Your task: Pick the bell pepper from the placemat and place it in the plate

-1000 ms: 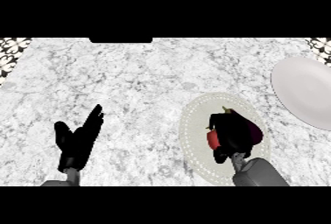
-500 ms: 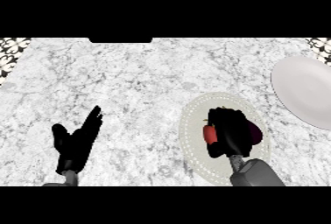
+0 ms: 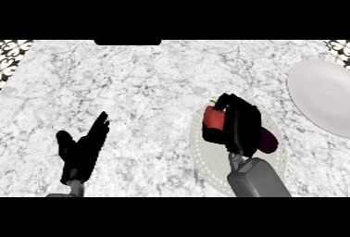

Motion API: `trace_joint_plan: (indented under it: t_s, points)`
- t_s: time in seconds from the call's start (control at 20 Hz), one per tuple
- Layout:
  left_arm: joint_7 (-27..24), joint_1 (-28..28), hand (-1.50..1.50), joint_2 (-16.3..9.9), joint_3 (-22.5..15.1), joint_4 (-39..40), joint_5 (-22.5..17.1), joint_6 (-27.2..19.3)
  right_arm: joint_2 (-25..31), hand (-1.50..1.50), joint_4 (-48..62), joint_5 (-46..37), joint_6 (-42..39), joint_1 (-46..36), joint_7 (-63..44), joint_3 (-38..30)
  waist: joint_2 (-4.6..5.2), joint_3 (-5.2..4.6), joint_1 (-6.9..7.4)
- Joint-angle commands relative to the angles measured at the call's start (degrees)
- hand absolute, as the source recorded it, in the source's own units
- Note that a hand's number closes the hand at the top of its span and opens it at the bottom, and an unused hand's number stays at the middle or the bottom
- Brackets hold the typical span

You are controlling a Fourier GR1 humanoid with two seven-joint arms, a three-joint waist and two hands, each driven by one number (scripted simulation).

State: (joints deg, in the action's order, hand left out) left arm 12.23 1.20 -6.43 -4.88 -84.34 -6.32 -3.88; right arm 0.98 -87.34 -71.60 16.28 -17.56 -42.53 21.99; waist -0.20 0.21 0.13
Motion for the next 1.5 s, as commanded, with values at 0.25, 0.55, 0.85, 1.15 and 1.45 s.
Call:
trace_joint_plan:
  t_s: [0.25, 0.55, 0.85, 1.15, 1.45]
  points:
    - [1.44, -1.89, 0.00, -0.42, 1.24, 2.42, -0.11, 0.43, -0.22, 1.50, -6.17, 0.39, 13.59, -0.12, -3.83, -9.76, 0.25, -0.19, -0.45]
    - [2.39, -1.50, 0.00, 0.22, 0.72, 1.39, 0.24, 0.29, 4.87, 1.50, -6.47, 13.04, 22.54, 2.96, 4.35, -18.01, 0.29, -0.14, -0.24]
    - [-0.63, -2.33, 0.00, 2.47, 0.02, 5.20, 1.77, -0.47, 13.30, 1.50, 4.03, 23.48, 26.97, 1.58, 15.07, -26.81, 0.45, -0.16, 0.04]
    - [2.60, -2.14, 0.00, 0.76, 1.15, 1.50, 0.14, 0.87, 22.90, 1.50, 17.84, 36.35, 31.02, -2.77, 27.76, -36.63, 0.60, -0.03, 0.67]
    - [4.73, -2.58, 0.00, 1.45, -0.08, 0.53, 1.55, -0.04, 27.11, 1.50, 35.12, 48.49, 29.48, -8.19, 46.22, -43.40, 0.69, 0.01, 0.96]
